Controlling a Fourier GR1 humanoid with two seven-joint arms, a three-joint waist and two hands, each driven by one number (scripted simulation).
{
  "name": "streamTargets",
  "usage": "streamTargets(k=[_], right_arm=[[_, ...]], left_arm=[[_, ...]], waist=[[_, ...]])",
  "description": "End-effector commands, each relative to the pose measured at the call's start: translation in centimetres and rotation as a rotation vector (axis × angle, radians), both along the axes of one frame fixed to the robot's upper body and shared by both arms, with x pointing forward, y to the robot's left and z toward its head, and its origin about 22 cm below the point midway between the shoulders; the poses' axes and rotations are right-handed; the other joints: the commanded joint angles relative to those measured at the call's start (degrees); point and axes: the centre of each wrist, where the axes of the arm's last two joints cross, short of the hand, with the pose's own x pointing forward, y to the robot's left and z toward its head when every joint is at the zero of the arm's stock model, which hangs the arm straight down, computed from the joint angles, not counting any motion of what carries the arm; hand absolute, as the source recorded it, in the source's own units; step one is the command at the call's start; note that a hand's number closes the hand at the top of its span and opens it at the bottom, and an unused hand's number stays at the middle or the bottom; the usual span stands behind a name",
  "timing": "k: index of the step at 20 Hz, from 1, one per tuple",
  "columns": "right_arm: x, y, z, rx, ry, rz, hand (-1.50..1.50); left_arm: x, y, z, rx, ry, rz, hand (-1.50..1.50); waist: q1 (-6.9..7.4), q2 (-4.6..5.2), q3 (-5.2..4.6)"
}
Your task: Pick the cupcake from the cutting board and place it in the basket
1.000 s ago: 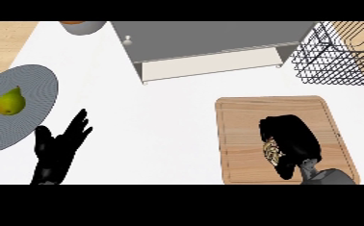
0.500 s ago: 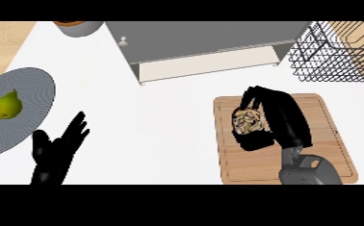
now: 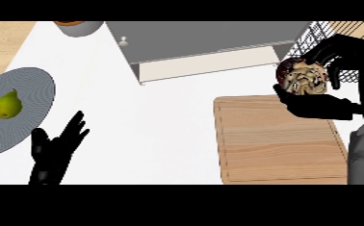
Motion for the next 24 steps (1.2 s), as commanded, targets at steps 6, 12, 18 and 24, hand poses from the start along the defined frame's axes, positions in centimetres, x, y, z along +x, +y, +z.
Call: streamTargets(k=[6,12,18,24], right_arm=[[1.3,-6.5,9.9,0.077,-0.066,-0.187,1.50],[5.0,-10.7,11.1,0.066,-0.030,-0.225,1.50],[7.5,-14.2,9.7,0.001,-0.003,-0.265,1.50],[11.2,-15.5,8.8,0.004,0.021,-0.256,1.50]], left_arm=[[-1.5,-1.1,-1.6,-0.013,0.095,-0.006,0.00],[-0.6,-1.0,-1.5,-0.002,0.107,-0.013,0.00],[0.1,-0.3,-2.6,-0.013,0.100,-0.011,0.00],[1.0,-0.4,-1.1,-0.015,0.097,-0.026,0.00]], waist=[[1.06,0.63,-0.66],[1.40,0.88,-0.62],[1.43,1.26,-0.64],[2.25,1.28,-0.62]])
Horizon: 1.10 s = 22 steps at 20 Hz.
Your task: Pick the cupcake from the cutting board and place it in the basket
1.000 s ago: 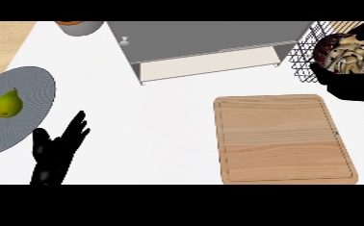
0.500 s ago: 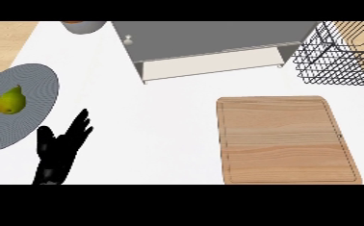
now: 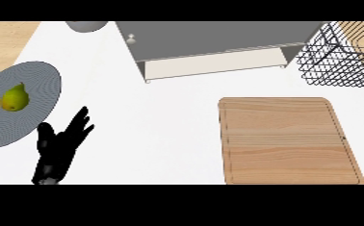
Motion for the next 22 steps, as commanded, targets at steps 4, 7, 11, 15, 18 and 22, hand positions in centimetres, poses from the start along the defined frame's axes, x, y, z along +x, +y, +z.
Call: streamTargets(k=[4,7,11,15,18,22], right_arm=[[3.2,-2.3,-3.8,0.086,0.018,-0.012,1.50],[3.4,-3.6,-6.1,0.241,-0.012,-0.006,1.50],[3.2,-6.3,-6.9,0.241,-0.008,-0.003,1.50],[4.0,-6.2,-10.1,0.239,-0.013,0.003,1.50],[4.0,-7.2,-11.0,0.242,-0.013,-0.007,1.50],[2.5,-9.3,-9.9,-0.010,0.104,-0.155,1.50]], left_arm=[[-1.0,-0.4,-1.9,-0.010,0.094,0.001,0.00],[-2.1,0.6,-2.3,-0.025,0.111,0.020,0.00],[-2.3,0.9,-1.8,-0.027,0.109,0.001,0.00],[-1.5,-0.6,-1.5,-0.024,0.096,0.004,0.00],[-1.8,0.3,-2.4,-0.006,0.115,-0.009,0.00],[-1.3,-0.1,-2.8,-0.006,0.102,0.010,0.00]], waist=[[0.07,0.52,-0.62],[0.41,0.63,-0.57],[0.13,0.49,-0.59],[0.33,0.60,-0.56],[0.82,0.91,-0.54],[-0.03,0.73,-0.65]])
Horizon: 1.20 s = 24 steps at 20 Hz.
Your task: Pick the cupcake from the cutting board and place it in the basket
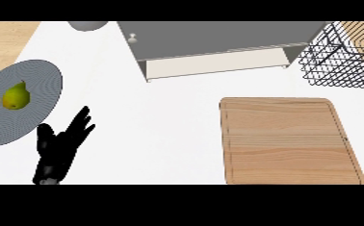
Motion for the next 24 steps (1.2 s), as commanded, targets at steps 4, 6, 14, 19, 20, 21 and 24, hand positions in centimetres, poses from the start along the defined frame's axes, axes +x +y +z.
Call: streamTargets(k=[4,6,14,19,20,21,24], right_arm=[[-2.1,-3.8,-1.8,-0.170,0.091,0.015,-1.50],[-2.2,-4.2,-2.2,-0.184,0.053,-0.011,-1.50],[-3.1,-6.2,1.1,-0.071,-0.081,-0.031,-1.50],[-4.5,-8.0,2.1,0.058,-0.116,-0.137,-1.50],[-5.9,-9.3,1.7,0.034,-0.116,-0.151,-1.50],[-6.2,-9.7,2.5,0.024,-0.116,-0.175,-1.50],[-9.2,-12.2,1.0,0.023,-0.108,-0.212,-1.50]], left_arm=[[0.4,-0.1,-0.7,0.001,0.120,0.000,0.00],[0.2,-0.4,-0.6,-0.001,0.108,0.003,0.00],[0.6,0.5,-1.2,0.004,0.114,0.028,0.00],[-0.4,0.8,-2.6,-0.019,0.098,0.030,0.00],[-1.3,-0.9,-2.4,-0.008,0.117,0.031,0.00],[-0.7,-0.5,-2.2,-0.010,0.119,0.013,0.00],[-1.6,-1.2,-2.1,-0.003,0.126,0.024,0.00]], waist=[[0.44,0.89,-0.46],[0.57,0.71,-0.46],[-0.10,0.51,-0.51],[-0.30,0.54,-0.58],[-0.29,0.39,-0.50],[-0.42,0.39,-0.53],[-0.79,0.30,-0.47]])
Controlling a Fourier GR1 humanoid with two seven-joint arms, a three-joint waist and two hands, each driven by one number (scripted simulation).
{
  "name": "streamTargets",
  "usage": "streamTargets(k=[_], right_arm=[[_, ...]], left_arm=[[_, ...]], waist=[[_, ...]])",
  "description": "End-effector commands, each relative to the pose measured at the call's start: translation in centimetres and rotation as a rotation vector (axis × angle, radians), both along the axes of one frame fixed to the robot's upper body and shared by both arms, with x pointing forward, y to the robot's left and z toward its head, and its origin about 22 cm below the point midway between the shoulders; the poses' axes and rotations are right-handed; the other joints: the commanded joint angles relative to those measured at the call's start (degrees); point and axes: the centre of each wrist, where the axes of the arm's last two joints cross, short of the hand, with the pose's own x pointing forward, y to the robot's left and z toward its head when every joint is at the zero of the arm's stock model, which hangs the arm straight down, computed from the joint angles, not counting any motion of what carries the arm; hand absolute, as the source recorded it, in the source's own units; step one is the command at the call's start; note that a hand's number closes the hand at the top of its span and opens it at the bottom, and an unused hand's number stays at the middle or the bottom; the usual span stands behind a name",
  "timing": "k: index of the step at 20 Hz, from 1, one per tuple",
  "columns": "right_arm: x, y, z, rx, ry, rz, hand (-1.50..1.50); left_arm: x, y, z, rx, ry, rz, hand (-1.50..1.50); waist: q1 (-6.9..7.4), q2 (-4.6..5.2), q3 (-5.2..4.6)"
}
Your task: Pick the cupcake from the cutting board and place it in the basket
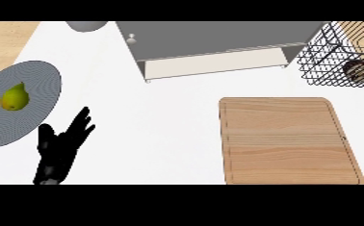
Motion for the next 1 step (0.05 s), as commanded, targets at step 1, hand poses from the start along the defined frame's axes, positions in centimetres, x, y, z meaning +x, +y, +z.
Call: streamTargets(k=[1], right_arm=[[-3.13,-2.79,2.28,0.040,-0.019,-0.054,-1.50]], left_arm=[[-0.59,0.59,-1.50,0.009,0.107,0.004,0.00]], waist=[[0.16,0.77,-0.41]])
